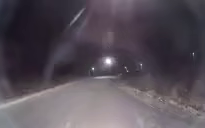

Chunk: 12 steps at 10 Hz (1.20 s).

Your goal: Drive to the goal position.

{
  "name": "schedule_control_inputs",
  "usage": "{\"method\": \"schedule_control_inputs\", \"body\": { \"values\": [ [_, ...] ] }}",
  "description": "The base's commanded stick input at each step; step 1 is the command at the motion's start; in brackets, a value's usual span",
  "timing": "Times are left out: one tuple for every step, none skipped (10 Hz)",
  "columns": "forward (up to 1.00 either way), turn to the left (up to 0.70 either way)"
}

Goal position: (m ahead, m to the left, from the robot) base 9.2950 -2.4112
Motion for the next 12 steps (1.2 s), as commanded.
{"method": "schedule_control_inputs", "body": {
  "values": [
    [0.85,0.00],
    [0.85,0.00],
    [0.85,0.00],
    [0.85,0.00],
    [0.85,0.00],
    [0.85,0.00],
    [0.85,0.00],
    [0.85,0.00],
    [0.85,0.00],
    [0.85,0.00],
    [0.85,0.00],
    [0.85,0.00]
  ]
}}
